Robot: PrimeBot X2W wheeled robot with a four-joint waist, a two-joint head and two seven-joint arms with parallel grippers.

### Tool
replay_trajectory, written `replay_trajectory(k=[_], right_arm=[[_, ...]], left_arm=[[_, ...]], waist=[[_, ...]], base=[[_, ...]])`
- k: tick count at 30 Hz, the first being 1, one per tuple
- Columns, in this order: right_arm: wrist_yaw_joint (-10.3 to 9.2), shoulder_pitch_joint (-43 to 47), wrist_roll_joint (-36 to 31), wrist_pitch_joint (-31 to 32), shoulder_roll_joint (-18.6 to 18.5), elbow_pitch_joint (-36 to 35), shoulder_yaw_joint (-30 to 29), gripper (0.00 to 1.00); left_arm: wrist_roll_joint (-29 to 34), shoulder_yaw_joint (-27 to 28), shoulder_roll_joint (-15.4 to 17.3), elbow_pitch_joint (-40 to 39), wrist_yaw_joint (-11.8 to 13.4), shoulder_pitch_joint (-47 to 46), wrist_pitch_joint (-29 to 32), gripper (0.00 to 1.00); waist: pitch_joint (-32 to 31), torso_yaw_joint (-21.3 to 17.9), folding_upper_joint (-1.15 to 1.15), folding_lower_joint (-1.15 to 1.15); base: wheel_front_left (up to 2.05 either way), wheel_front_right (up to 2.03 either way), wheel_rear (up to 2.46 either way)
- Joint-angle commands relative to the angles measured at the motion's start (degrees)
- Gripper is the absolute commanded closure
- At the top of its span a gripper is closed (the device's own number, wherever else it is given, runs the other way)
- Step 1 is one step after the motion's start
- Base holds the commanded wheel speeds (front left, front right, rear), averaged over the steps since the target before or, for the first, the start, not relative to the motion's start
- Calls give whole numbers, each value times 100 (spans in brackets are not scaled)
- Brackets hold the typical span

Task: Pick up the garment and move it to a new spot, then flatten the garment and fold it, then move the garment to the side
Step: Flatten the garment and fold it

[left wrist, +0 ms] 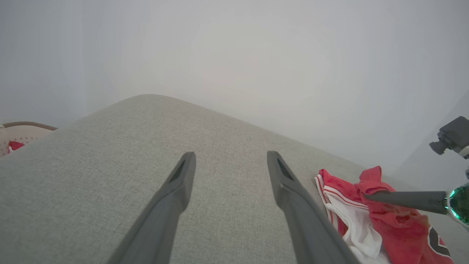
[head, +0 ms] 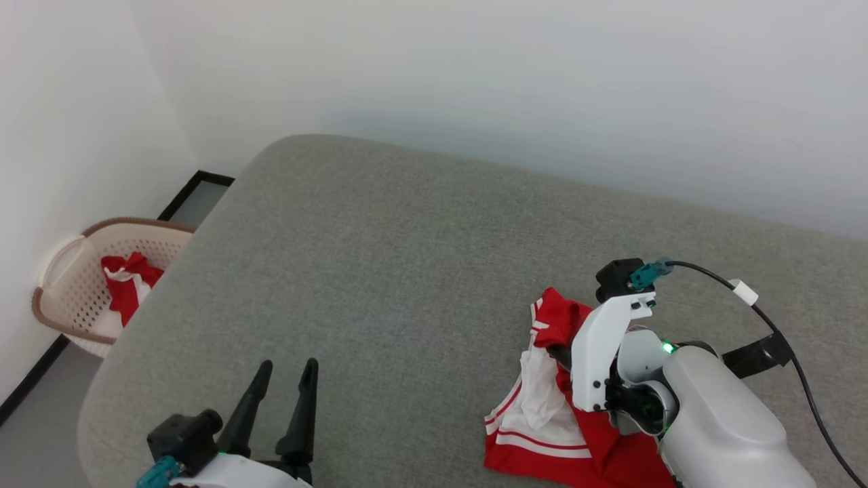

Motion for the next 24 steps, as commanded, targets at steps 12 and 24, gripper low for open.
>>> replay_trajectory(k=[12, 24], right_arm=[[-4, -369, 509, -301, 104, -219, 663, 0], [-4, -138, 942, -635, -403, -1480, 1019, 0]], left_arm=[[31, 286, 3, -34, -12, 107, 3, 0], [177, 564, 21, -260, -12, 249, 3, 0]], waist=[[-26, -354, 0, 0], [-115, -1192, 0, 0]], base=[[0, 0, 0], [0, 0, 0]])
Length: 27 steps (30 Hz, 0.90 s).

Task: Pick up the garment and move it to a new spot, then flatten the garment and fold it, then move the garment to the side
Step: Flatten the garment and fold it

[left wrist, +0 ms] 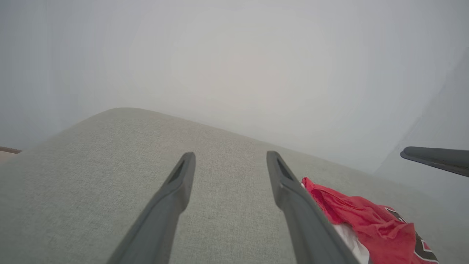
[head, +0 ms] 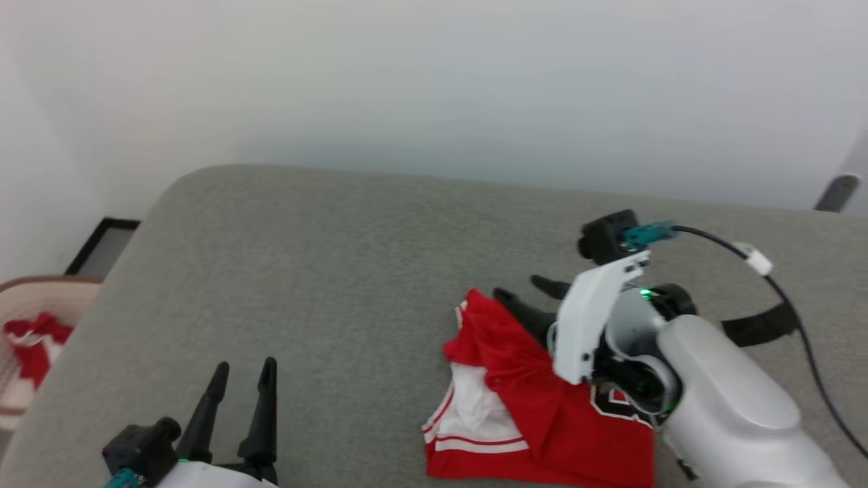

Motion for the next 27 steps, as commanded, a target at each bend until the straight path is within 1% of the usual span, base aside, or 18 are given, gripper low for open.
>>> replay_trajectory(k=[1, 8, 13, 15, 19, 21, 27], right_arm=[[-4, 98, -19, -87, -98, -107, -9, 0], [-4, 420, -118, -565, -639, -610, -226, 0], [-4, 731, -282, -1064, -1023, -902, -481, 0], [-4, 900, -292, -1279, -1102, -941, -680, 0], [-4, 1221, -538, -1694, -1295, -992, -1007, 0], [-4, 1379, -766, -1941, -1456, -1017, -1148, 0], [-4, 1923, -1212, -2621, -1577, -1037, -1705, 0]], left_arm=[[51, 46, 13, -42, -12, 61, 3, 0], [203, 219, -11, -201, -12, 149, 3, 0], [319, 341, 3, -271, -12, 216, 3, 0], [379, 384, 15, -281, -11, 273, 3, 0], [467, 509, -17, -291, -11, 340, 3, 0], [493, 554, -19, -314, -11, 391, 3, 0], [622, 725, -26, -395, -11, 516, 3, 0]], waist=[[-31, -329, 0, 0], [-53, -722, 0, 0], [-77, -927, 0, 0], [-87, -990, 0, 0], [-98, -1111, 0, 0], [-105, -1148, 0, 0], [-115, -1235, 0, 0]], base=[[0, 0, 0], [0, 0, 0], [0, 0, 0], [0, 0, 0], [0, 0, 0], [0, 0, 0], [0, 0, 0]])
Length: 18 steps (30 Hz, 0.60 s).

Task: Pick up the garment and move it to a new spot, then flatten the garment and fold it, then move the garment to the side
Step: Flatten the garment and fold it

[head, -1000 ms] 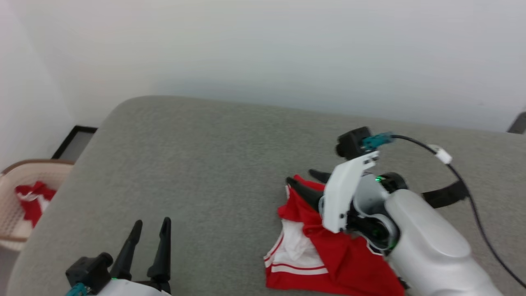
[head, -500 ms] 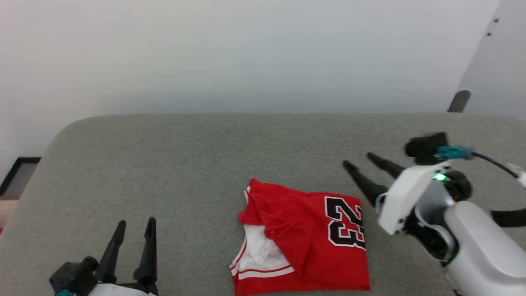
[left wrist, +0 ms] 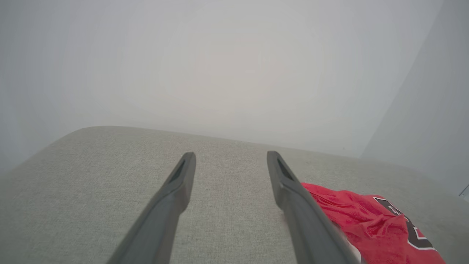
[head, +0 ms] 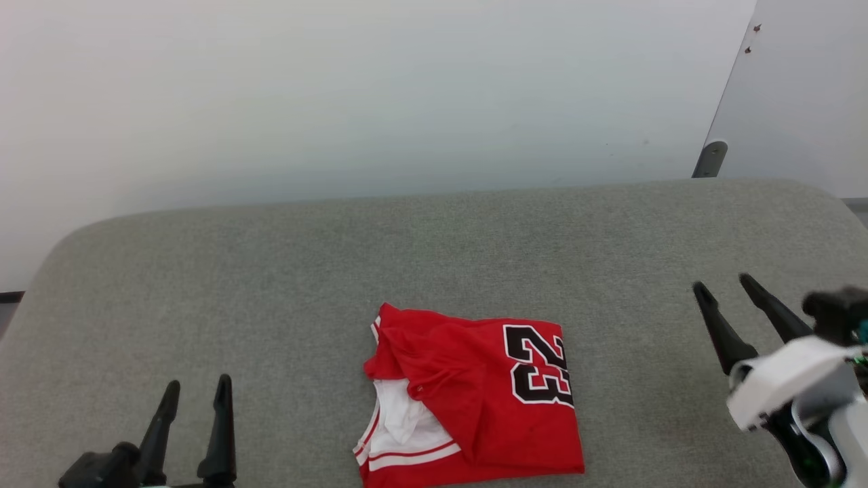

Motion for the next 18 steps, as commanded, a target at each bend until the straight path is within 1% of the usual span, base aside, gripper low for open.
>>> replay_trajectory(k=[1, 10, 18], right_arm=[[-4, 208, -120, -140, -22, -23, -143, 0], [-5, 1043, -509, -582, 31, -166, -816, 0], [-5, 1701, -819, -765, 285, -434, -1380, 0]], left_arm=[[86, 46, -2, -38, -10, 93, 3, 0], [175, 197, -39, -132, -10, 324, 3, 0], [264, 254, -10, -156, -4, 401, 3, 0]], waist=[[-10, -18, 0, 0], [-82, 14, 0, 0], [-146, 76, 0, 0]], base=[[0, 0, 0], [0, 0, 0], [0, 0, 0]])
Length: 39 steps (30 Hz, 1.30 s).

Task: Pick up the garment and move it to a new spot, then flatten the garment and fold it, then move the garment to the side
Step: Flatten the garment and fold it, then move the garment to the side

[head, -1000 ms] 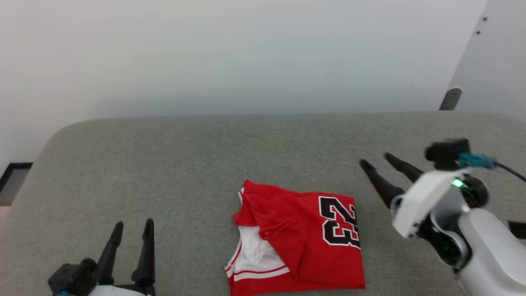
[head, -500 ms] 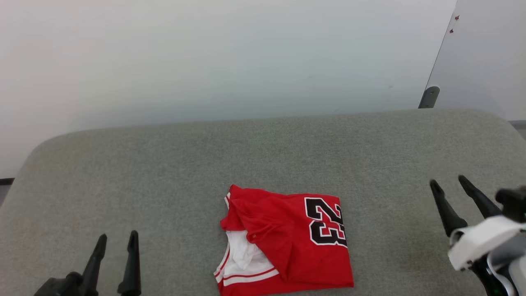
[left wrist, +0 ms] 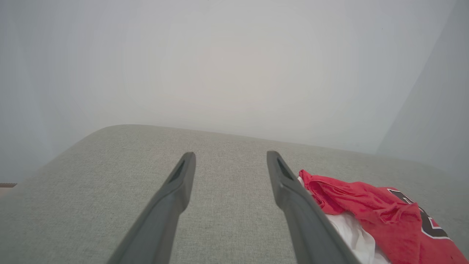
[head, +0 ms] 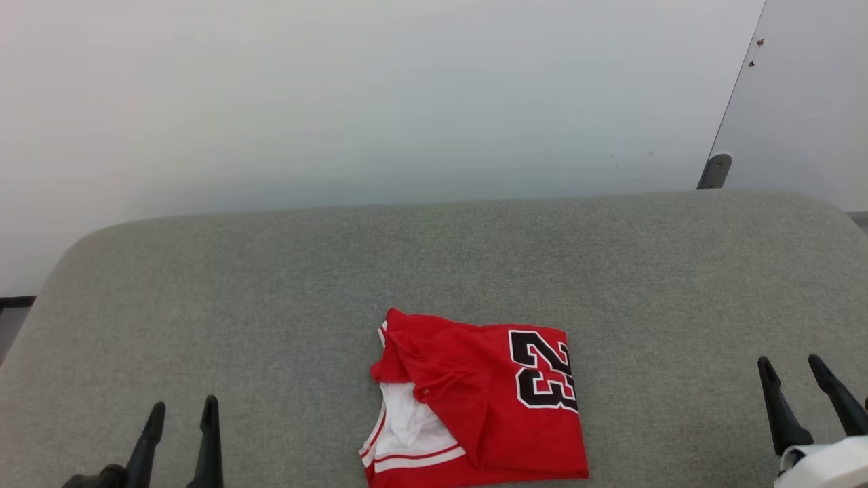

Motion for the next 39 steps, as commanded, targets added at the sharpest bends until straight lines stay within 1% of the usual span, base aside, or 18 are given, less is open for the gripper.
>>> replay_trajectory(k=[1, 15, 23, 31, 35, 39], right_arm=[[-5, 169, -92, -53, 68, -89, -108, 0], [-5, 830, -396, -149, 494, -394, -431, 0], [-5, 931, -451, -116, 583, -422, -481, 0], [-5, 1005, -447, -57, 619, -449, -489, 0], [-5, 986, -441, -8, 618, -472, -490, 0], [-5, 880, -386, 128, 594, -440, -425, 0]], left_arm=[[47, 21, 16, -13, 3, 67, 3, 0], [116, 85, -51, -75, 3, 97, 3, 0], [128, 86, -67, -89, 3, 144, 3, 0], [131, -36, -16, -65, 3, 98, 3, 0], [160, -144, 64, -16, 3, 1, 3, 0], [196, -165, 114, 74, 7, -114, 3, 0]], waist=[[-18, 10, 0, 0], [-82, 38, 0, 0], [-103, 45, 0, 0], [-76, 90, 0, 0], [-44, 220, 0, 0], [-1, 449, 0, 0]], base=[[0, 0, 0], [0, 0, 0], [0, 0, 0], [0, 0, 0], [0, 0, 0], [0, 0, 0]])
